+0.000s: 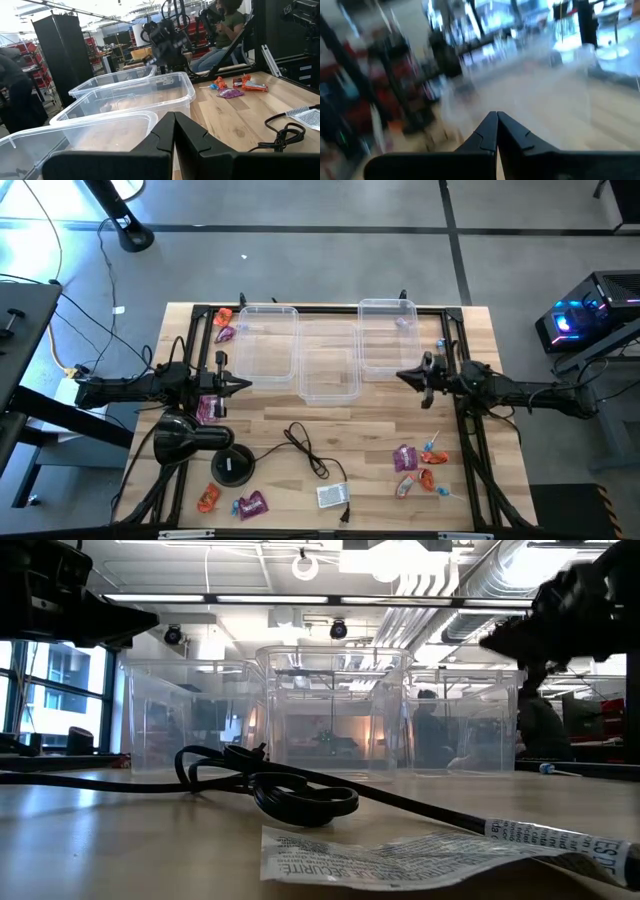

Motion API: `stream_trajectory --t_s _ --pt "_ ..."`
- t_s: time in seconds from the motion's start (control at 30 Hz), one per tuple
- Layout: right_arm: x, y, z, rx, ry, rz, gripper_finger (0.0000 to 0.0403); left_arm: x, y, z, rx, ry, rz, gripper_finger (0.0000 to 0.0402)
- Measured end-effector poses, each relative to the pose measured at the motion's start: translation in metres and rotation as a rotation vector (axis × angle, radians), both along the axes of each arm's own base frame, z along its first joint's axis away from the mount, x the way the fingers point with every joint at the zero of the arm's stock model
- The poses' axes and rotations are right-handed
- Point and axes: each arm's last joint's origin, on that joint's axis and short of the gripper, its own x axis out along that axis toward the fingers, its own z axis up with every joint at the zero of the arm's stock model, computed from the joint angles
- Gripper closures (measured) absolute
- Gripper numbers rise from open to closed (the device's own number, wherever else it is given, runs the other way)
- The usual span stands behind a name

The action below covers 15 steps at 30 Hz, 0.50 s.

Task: Sort candy
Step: Put the orange candy into the left transparent bin

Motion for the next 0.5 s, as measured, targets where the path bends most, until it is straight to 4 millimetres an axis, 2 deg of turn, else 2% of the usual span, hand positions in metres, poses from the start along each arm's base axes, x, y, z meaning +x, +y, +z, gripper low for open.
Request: stream_trajectory --t_s 0.17,0.27,0.4,0.5 --pt "-0.004 -0.001 0.024 -0.028 -0.252 -0.064 0.0402 0.000 0.000 0.000 0.000 0.000 0.000 0.0402" --pt "-0.009 -0.001 0.036 -0.113 -0.365 -0.081 0.0402 0.000 0.000 0.000 0.000 0.000 0.000 0.0401" --pt "-0.013 0.000 0.043 -0.163 -0.441 -0.093 0.0402 0.000 0.000 0.002 -0.006 -0.021 -0.003 0.0402" --pt "-0.013 0.000 0.044 -0.160 -0.450 -0.092 0.0402 0.000 0.000 0.006 -0.093 -0.065 -0.016 0.0401"
